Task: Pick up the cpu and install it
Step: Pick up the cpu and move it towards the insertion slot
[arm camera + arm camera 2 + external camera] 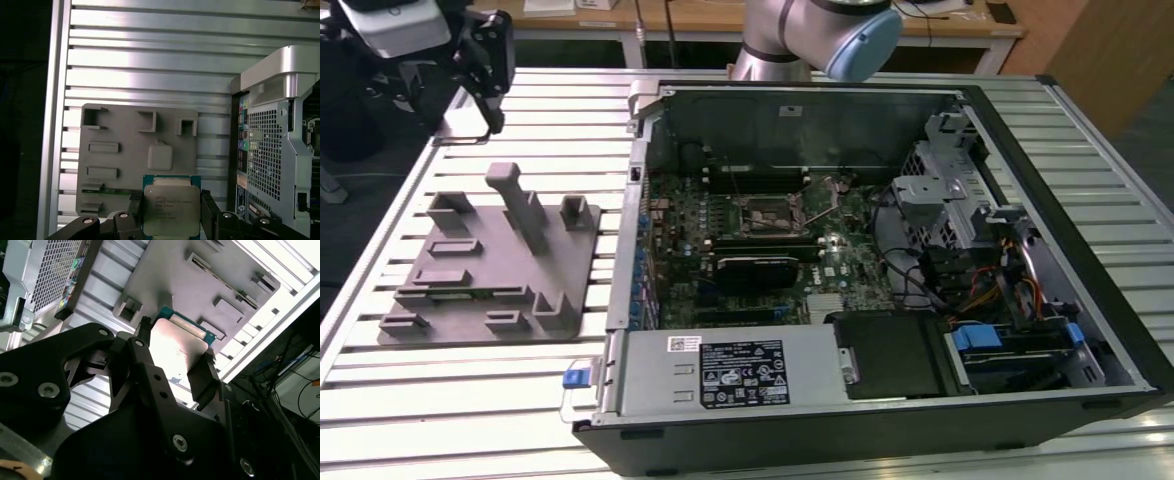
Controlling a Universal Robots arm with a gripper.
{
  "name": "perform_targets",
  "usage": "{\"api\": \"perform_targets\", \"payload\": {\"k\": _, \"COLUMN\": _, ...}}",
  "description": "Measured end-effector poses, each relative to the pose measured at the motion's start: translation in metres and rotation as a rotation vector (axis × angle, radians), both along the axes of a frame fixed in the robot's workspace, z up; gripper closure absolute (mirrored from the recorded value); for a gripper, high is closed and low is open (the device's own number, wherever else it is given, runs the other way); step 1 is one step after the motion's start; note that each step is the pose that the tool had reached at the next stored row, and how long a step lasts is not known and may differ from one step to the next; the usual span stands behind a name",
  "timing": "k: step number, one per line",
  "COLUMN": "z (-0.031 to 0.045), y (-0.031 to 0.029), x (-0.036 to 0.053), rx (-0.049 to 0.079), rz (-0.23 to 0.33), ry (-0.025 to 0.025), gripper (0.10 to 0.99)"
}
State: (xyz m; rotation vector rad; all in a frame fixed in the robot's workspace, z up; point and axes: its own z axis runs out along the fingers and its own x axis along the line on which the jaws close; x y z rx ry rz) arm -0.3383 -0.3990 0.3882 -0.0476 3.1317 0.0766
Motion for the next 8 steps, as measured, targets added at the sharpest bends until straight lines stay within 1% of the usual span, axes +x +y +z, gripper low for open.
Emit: {"api": "perform_targets", "payload": {"k": 8, "z": 0.0, "y": 0.0, "x": 0.0123, "rx": 0.0, "rz": 0.0, "ry": 0.0, "gripper": 0.541}}
